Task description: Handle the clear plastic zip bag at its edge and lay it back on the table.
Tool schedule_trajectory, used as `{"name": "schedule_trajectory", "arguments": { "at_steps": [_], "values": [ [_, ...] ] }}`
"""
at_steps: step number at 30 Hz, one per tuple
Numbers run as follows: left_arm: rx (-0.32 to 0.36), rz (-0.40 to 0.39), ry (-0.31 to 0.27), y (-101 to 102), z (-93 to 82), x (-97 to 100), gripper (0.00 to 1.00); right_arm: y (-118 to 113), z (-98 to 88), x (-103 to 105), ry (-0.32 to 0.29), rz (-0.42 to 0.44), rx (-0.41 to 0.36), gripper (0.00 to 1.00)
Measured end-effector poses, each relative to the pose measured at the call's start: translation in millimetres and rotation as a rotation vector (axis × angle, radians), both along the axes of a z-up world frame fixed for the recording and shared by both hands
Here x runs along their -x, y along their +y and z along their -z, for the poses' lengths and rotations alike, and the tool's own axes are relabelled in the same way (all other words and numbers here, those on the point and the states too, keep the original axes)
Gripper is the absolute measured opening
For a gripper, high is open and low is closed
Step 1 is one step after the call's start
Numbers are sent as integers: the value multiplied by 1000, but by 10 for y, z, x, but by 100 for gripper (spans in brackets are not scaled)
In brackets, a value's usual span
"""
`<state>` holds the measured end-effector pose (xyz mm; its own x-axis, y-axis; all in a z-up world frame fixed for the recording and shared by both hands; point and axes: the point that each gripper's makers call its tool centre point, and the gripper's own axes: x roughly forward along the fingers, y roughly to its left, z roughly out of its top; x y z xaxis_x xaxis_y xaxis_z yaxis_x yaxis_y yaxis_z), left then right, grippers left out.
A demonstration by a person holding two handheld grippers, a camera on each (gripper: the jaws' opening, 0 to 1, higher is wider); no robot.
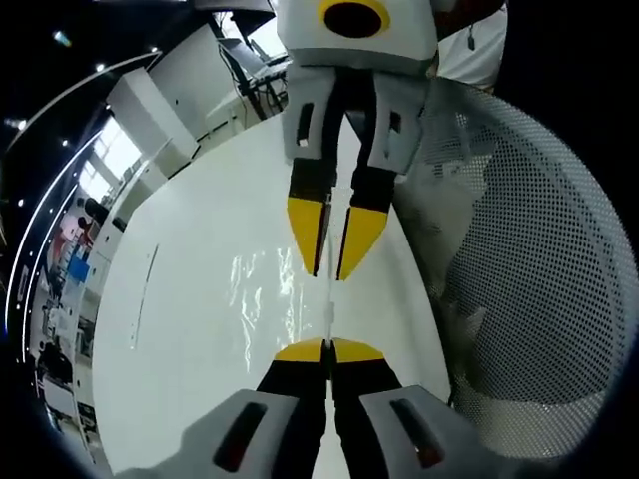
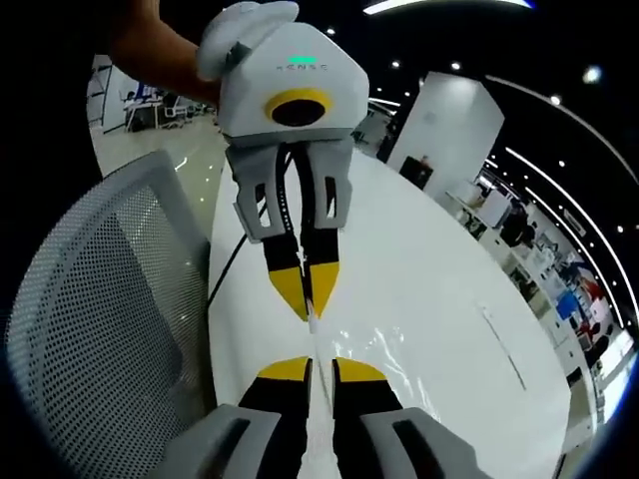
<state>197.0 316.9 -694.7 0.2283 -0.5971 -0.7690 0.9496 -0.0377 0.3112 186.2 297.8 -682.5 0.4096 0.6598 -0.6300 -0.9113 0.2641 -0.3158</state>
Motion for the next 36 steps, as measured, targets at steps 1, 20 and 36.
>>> {"name": "schedule_trajectory", "arguments": {
  "at_steps": [1,20,36],
  "values": [
    [-1,3,-5,-8,-1,-3,0,16,1,4,1,-2,-1,4],
    [-21,29,15,-56,22,70,0,142,21,39,7,-42,4,3],
    [-25,48,22,-99,24,103,0,185,33,58,0,-62,17,1]
  ]
}}
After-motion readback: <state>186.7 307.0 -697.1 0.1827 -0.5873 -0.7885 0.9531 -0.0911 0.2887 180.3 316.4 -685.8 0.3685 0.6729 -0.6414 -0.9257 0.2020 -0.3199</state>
